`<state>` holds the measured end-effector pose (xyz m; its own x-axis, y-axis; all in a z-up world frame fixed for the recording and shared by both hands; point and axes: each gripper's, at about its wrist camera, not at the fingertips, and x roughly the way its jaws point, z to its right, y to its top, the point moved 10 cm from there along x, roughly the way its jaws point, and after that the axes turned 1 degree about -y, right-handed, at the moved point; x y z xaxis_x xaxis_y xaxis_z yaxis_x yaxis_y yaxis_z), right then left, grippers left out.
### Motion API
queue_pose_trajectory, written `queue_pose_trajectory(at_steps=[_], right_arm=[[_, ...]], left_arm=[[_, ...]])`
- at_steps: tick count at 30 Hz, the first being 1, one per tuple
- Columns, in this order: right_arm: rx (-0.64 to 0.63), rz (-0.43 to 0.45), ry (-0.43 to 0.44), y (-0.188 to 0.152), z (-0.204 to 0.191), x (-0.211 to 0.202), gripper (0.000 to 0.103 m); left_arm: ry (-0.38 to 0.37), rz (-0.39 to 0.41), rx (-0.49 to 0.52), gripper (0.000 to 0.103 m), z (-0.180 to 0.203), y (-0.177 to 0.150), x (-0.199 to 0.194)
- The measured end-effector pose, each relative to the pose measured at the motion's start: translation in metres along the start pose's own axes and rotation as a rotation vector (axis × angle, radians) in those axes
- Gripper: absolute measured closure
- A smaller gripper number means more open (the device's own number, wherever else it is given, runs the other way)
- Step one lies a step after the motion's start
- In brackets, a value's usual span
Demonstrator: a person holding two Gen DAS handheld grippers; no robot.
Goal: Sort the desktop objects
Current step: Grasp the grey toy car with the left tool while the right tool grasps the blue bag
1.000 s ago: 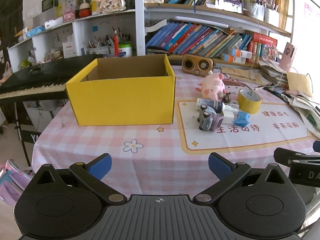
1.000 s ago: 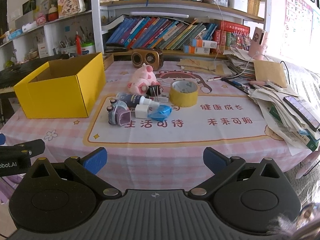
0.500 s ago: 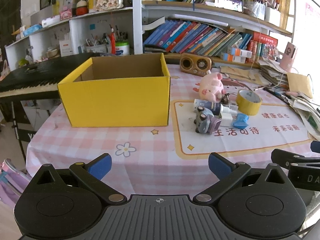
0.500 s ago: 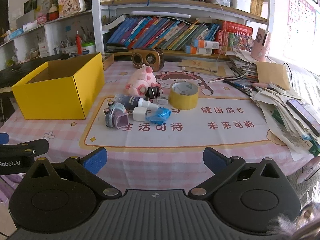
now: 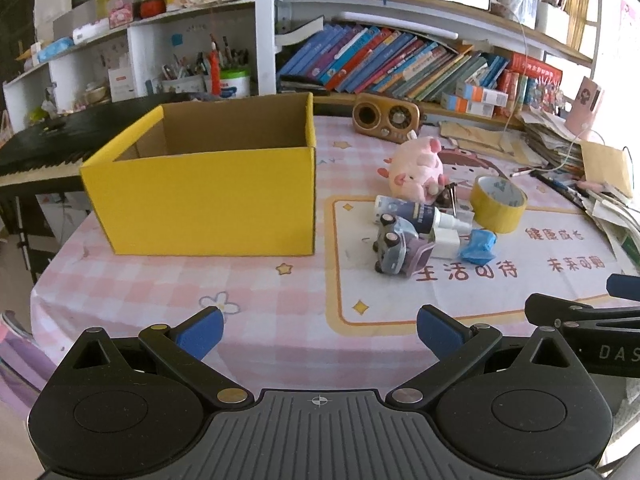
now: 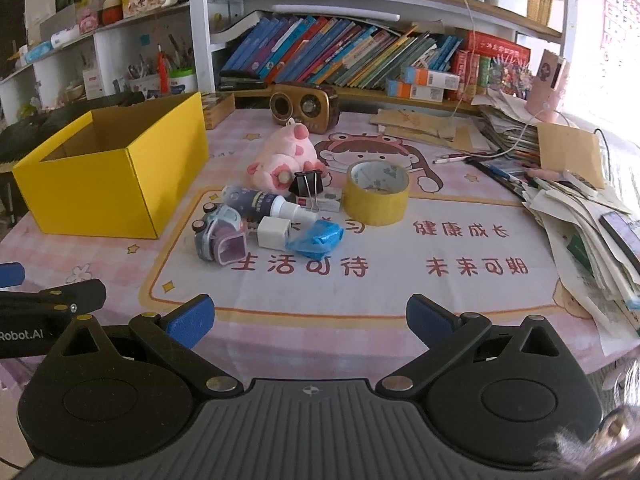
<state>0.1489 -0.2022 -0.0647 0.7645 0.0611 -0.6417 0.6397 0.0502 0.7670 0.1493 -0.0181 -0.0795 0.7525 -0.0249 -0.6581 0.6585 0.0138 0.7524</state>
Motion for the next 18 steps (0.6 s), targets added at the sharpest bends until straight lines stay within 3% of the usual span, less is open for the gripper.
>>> queue_pose_trajectory(at_steps=[18], right_arm=[[-0.061, -0.089, 0.027, 0.026, 0.045, 0.065, 0.0]], left_arm=[[0.011, -0.058, -0.066, 0.0, 0.034, 0.016, 0.048]])
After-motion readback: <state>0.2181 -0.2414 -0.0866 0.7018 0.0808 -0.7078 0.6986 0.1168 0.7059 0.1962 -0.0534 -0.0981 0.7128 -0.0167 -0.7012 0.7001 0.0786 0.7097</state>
